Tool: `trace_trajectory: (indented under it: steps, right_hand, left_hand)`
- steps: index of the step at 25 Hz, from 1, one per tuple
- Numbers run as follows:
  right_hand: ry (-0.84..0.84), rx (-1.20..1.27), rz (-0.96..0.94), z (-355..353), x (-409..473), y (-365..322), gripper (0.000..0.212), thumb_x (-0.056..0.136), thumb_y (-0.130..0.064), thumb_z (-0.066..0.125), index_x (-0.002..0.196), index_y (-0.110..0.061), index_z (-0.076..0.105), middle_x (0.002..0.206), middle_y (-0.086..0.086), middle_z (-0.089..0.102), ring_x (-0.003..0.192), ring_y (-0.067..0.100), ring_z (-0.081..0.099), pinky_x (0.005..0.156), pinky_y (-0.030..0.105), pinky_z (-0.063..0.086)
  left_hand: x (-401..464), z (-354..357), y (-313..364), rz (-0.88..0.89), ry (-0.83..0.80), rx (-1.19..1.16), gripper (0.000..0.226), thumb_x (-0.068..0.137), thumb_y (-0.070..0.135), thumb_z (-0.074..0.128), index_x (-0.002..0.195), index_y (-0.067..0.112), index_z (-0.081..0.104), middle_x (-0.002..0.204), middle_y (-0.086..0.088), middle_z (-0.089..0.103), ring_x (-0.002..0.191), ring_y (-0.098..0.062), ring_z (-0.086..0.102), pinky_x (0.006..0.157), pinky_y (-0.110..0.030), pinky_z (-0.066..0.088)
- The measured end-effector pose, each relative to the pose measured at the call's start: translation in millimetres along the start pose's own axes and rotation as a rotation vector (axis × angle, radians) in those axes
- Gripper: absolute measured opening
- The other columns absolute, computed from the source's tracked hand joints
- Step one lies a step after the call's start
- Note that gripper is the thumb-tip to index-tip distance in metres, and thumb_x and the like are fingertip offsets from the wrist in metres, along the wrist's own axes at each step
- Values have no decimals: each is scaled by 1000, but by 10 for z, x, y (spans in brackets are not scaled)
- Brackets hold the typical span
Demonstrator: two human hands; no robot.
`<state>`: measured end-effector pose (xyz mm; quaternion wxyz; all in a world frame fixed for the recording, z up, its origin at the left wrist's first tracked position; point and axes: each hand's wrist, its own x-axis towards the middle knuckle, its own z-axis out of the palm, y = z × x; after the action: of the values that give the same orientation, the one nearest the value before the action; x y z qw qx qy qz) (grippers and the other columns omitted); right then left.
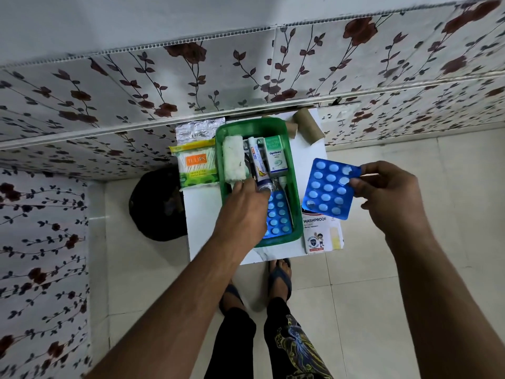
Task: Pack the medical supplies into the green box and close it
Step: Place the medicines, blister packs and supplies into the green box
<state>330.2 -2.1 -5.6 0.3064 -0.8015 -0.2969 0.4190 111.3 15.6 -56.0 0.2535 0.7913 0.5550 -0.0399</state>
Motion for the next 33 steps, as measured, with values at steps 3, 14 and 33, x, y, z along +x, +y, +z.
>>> trace_trajectory:
  steps: [3, 14, 33]
  right_hand:
    - [-50, -2, -52, 274, -72, -145, 24, 87, -4, 65, 77, -25, 61, 77, -1, 71, 61, 4, 65, 53, 25, 51]
    - [-263, -855, -328, 1337, -242, -114, 29, 82, -3, 58, 110, -12, 62, 101, 16, 70, 94, 37, 64, 75, 36, 49]
    - [119, -728, -252, 1012, 1328, -252, 47, 91, -47, 44, 112, -8, 61, 112, 25, 60, 103, 45, 57, 83, 42, 46]
  left_hand:
    - [-88, -338, -151, -21, 106, -202, 45, 87, 3, 57, 130, 16, 57, 111, -6, 58, 102, -21, 54, 81, -33, 48]
    - [-424, -363, -1041, -415, 272, -571, 21, 90, 9, 60, 104, 22, 70, 103, -2, 67, 87, -10, 64, 75, -16, 44]
    - [485, -157, -1487, -586, 247, -431, 90, 50, 45, 90, 125, 21, 48, 123, -15, 51, 112, -33, 50, 90, -40, 46]
